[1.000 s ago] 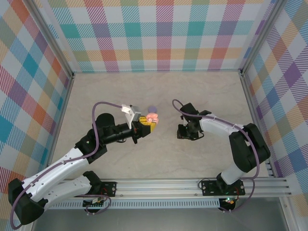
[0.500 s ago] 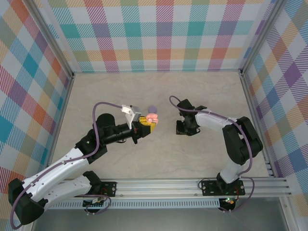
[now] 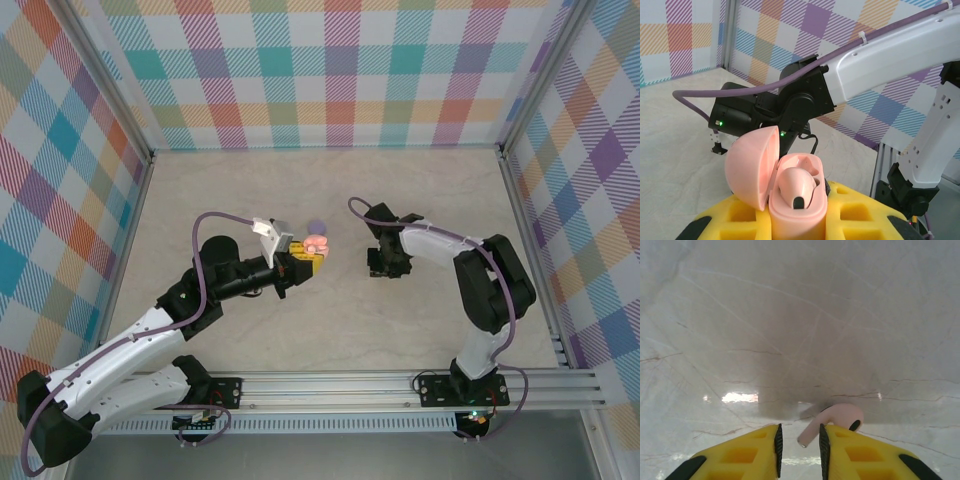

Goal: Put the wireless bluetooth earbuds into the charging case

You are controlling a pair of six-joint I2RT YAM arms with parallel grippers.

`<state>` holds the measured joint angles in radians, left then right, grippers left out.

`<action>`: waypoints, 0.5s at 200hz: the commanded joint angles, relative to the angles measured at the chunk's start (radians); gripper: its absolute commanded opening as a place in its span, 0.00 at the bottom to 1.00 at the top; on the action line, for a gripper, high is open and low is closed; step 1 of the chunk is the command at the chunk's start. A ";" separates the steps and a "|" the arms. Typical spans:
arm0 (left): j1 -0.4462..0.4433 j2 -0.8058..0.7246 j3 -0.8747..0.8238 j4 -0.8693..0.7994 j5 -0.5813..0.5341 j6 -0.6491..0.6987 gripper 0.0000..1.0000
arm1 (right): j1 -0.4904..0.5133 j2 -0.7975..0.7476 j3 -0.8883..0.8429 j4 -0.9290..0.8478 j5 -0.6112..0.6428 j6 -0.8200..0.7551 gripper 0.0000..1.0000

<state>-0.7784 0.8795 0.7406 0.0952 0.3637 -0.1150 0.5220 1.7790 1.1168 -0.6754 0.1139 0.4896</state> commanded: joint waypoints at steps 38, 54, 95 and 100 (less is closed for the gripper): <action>-0.015 -0.013 -0.012 0.000 -0.009 -0.004 0.00 | -0.006 0.026 0.045 -0.067 0.080 -0.032 0.31; -0.015 -0.014 -0.011 -0.002 -0.009 -0.006 0.00 | -0.006 0.021 0.049 -0.072 0.081 -0.044 0.32; -0.015 -0.014 -0.011 -0.002 -0.009 -0.006 0.00 | -0.007 -0.043 0.029 -0.070 0.082 -0.046 0.36; -0.015 -0.014 -0.011 -0.001 -0.010 -0.005 0.00 | -0.007 -0.051 0.023 -0.068 0.082 -0.040 0.37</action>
<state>-0.7784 0.8795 0.7399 0.0948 0.3630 -0.1150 0.5220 1.7905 1.1408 -0.7216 0.1772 0.4557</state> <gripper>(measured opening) 0.189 0.352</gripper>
